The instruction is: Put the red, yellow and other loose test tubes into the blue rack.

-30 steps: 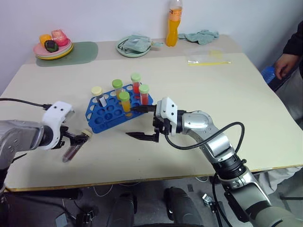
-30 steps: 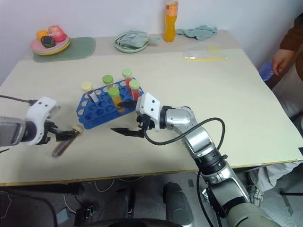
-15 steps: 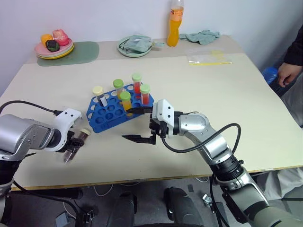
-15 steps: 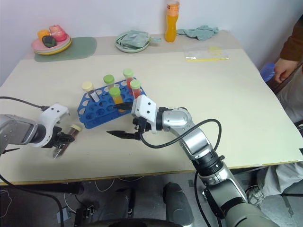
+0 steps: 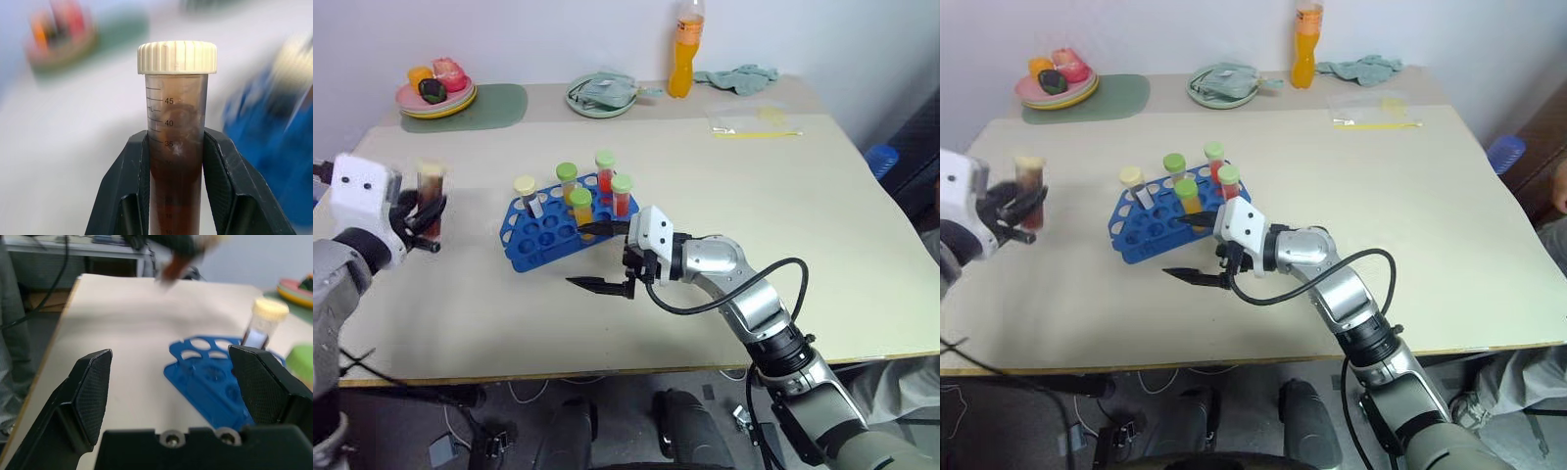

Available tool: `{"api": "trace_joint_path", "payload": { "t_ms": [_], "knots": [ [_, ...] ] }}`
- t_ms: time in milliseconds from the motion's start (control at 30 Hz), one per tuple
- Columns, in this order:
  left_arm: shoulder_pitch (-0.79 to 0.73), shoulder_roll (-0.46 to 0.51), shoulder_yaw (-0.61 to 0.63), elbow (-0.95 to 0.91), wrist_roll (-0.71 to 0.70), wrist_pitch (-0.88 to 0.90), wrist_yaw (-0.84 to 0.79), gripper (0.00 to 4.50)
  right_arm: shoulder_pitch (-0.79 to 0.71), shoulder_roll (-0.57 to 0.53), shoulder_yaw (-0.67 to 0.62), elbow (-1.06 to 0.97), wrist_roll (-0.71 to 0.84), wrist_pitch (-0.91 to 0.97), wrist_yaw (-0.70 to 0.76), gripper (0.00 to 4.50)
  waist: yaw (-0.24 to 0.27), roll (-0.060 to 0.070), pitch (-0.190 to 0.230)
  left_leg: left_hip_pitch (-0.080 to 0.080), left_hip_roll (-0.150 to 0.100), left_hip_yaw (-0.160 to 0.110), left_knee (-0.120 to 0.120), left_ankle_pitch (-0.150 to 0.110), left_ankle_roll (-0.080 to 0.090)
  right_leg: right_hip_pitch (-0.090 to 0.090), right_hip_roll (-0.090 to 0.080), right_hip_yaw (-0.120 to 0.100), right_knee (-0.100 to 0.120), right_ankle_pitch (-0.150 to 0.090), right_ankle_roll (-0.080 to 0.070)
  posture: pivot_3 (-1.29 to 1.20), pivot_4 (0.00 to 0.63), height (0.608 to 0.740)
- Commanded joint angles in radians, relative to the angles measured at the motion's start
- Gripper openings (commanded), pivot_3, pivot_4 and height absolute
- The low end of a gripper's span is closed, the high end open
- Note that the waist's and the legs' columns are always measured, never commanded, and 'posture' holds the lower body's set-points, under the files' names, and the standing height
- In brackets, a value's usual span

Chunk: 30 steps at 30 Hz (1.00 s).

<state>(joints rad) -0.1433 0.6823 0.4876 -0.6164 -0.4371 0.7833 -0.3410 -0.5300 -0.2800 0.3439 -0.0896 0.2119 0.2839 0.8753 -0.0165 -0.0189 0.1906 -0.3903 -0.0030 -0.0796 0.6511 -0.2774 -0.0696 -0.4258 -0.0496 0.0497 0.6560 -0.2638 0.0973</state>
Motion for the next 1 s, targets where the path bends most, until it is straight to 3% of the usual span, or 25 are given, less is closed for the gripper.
{"api": "trace_joint_path", "payload": {
  "t_ms": [33, 167, 400, 633, 1000],
  "knots": [
    [0.031, -0.117, -0.186, -0.108, 0.139, -0.218, 0.089, 1.26, 0.024, -0.004, -0.044, 0.015, -0.004, -0.015, -0.038, 4.21, 0.007, 0.000, 0.000, 0.000, 0.000, 0.000, 0.000, 0.000, 0.000, 0.000, 0.000, 0.000, -0.001, 0.000, 0.000, 0.00, 0.150, 0.740],
    [0.067, -0.293, -0.398, -0.042, 0.346, -0.425, 0.234, 1.26, 0.044, -0.011, -0.060, 0.037, -0.023, -0.030, -0.071, 4.21, 0.000, 0.000, 0.000, 0.000, 0.000, 0.000, 0.001, 0.000, 0.000, 0.001, 0.002, 0.001, -0.001, 0.002, 0.001, 0.00, 0.150, 0.740],
    [0.096, -0.447, -0.484, 0.102, 0.483, -0.630, 0.340, 1.26, 0.062, -0.015, -0.080, 0.020, -0.026, -0.018, -0.093, 4.21, -0.001, 0.000, 0.000, 0.001, 0.001, 0.001, 0.000, 0.000, 0.000, 0.001, 0.004, 0.001, 0.000, 0.002, 0.001, 0.00, 0.150, 0.740],
    [0.070, -0.478, -0.530, 0.169, 0.527, -0.652, 0.320, 1.26, 0.092, -0.020, -0.075, -0.020, -0.012, 0.002, -0.083, 4.21, 0.001, 0.000, 0.000, 0.001, 0.001, 0.001, 0.001, 0.000, 0.001, 0.001, 0.003, 0.001, -0.001, 0.002, 0.001, 0.00, 0.150, 0.740],
    [0.060, -0.524, -0.495, 0.225, 0.471, -0.646, 0.300, 1.26, 0.101, -0.018, -0.068, -0.032, -0.020, 0.006, -0.077, 4.21, 0.000, 0.000, 0.000, 0.001, 0.001, 0.000, 0.001, 0.000, 0.001, 0.001, 0.004, 0.001, 0.000, 0.002, 0.001, 0.00, 0.150, 0.740]
  ]
}}
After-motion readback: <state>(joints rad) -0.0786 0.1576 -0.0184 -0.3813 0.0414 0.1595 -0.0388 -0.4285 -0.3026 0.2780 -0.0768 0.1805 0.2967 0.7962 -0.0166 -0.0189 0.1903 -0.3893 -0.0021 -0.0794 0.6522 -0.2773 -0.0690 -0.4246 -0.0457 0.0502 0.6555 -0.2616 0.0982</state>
